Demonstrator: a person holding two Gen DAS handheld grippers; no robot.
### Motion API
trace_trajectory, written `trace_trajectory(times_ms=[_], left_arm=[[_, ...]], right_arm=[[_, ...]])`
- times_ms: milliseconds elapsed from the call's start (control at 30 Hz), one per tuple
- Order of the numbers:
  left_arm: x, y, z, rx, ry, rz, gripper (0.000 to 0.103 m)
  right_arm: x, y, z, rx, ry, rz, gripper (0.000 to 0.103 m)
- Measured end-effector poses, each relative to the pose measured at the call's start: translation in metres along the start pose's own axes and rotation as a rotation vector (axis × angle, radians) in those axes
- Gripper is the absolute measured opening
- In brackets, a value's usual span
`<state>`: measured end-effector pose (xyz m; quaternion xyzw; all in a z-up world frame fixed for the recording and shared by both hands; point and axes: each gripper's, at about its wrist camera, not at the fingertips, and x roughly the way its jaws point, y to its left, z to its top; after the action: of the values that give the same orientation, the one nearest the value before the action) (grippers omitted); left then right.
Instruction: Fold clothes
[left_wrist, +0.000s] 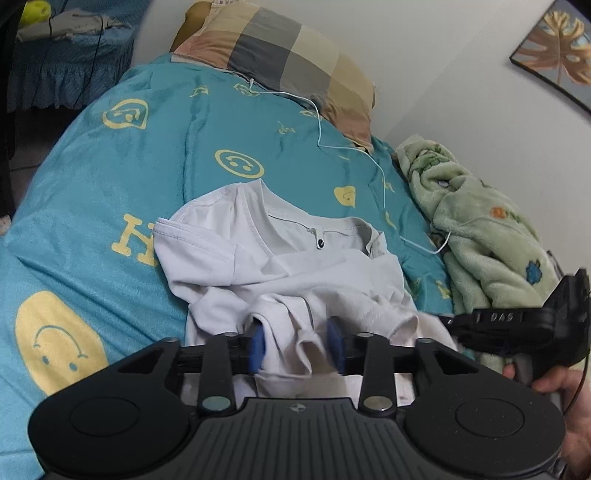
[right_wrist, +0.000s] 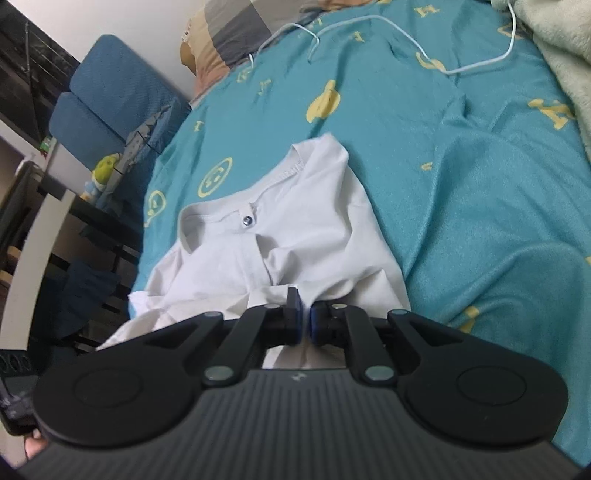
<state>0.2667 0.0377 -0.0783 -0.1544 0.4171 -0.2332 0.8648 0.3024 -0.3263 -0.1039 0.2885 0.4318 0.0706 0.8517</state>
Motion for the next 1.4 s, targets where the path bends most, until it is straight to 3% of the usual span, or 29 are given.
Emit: trace_trajectory(times_ms=[33,100,167,233,400,633,700,767,833,933,1033,1133,1233,1400], left_arm=[[-0.006,-0.004,-0.003,0.017,-0.001,0.016,0.053],[-0.020,-0.012,-0.012,0.041,-0.009,0.039,0.060],[-0.033,-0.017,-0.021,0.046,-0.011,0.041,0.066],[-0.047,-0.023,-0.031,0.051,-0.012,0.043,0.067],[-0.068,-0.032,-0.059,0.040,0.005,0.026,0.070],[-0.057,-0.024,-0.077,-0.019,0.054,-0.013,0.066],[-0.052,-0.015,-0.078,-0.064,0.069,-0.045,0.056],[-0.050,-0.011,-0.078,-0.086,0.072,-0.065,0.041],[-0.050,-0.009,-0.078,-0.099,0.071,-0.078,0.032],[-0.050,-0.007,-0.079,-0.119,0.070,-0.098,0.007],[-0.058,-0.004,-0.077,-0.144,0.054,-0.120,0.002],[-0.085,-0.001,-0.073,-0.188,-0.014,-0.165,0.002],[-0.095,0.001,-0.075,-0.181,-0.031,-0.100,0.002],[-0.069,0.014,-0.087,-0.175,0.056,0.040,0.002]], right_arm=[[-0.005,0.002,0.000,-0.010,-0.006,0.001,0.015],[-0.014,0.007,0.000,-0.037,-0.011,0.005,0.032],[-0.025,0.011,-0.002,-0.059,-0.022,0.005,0.061],[-0.037,0.013,-0.005,-0.072,-0.030,-0.003,0.067],[-0.071,0.012,-0.017,-0.065,-0.024,-0.047,0.067],[-0.077,0.004,-0.053,0.068,0.097,-0.140,0.067],[-0.074,0.003,-0.066,0.107,0.098,-0.164,0.067],[-0.068,0.006,-0.075,0.099,0.096,-0.196,0.066],[-0.059,0.009,-0.082,0.071,0.111,-0.221,0.066],[-0.047,0.013,-0.085,0.029,0.127,-0.244,0.067],[-0.040,0.014,-0.085,0.012,0.130,-0.251,0.067],[-0.040,0.013,-0.087,0.007,0.130,-0.250,0.067],[-0.040,0.013,-0.088,0.011,0.127,-0.245,0.067],[-0.033,0.013,-0.088,-0.002,0.133,-0.256,0.067]])
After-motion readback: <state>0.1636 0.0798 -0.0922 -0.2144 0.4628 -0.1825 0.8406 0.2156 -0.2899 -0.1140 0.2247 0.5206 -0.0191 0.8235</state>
